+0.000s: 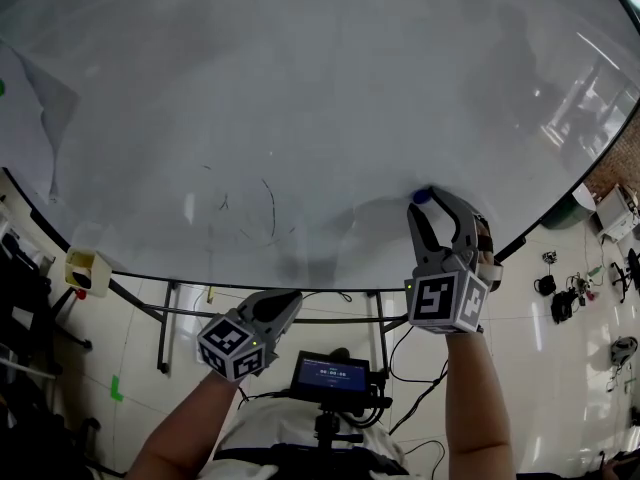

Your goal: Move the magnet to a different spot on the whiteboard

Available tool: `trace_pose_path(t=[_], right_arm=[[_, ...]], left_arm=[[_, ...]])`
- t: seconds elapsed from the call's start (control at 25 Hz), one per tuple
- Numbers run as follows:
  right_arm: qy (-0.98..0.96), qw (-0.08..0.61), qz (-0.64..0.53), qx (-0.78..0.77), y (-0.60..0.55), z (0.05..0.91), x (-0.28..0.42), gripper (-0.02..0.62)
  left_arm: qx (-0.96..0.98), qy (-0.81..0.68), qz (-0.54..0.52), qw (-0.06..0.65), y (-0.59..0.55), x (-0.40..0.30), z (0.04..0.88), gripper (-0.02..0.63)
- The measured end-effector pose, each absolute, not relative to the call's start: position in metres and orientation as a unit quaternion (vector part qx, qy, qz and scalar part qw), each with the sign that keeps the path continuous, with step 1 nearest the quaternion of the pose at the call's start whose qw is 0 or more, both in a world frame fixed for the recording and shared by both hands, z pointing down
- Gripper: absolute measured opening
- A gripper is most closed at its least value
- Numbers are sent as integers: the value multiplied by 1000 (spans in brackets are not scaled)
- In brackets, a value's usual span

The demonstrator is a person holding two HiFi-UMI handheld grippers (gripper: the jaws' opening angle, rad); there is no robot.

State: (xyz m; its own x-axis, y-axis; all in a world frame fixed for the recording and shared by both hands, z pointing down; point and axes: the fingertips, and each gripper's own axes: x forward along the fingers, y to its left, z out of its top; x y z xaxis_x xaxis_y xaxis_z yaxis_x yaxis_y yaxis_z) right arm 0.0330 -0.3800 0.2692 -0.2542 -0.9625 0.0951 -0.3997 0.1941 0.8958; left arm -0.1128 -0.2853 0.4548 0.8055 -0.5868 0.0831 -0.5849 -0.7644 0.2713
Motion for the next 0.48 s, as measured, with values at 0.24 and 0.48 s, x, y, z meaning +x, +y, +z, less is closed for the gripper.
trace_pose_path(t=[0.24, 0.48], right_arm=[[-661, 375, -413, 502, -382, 271, 35, 178], [-652, 376, -410, 516, -382, 271, 33, 169]], left_arm=[[940, -311, 0, 142, -282, -113, 456, 26], [940, -313, -2, 139, -279, -114, 455, 26]])
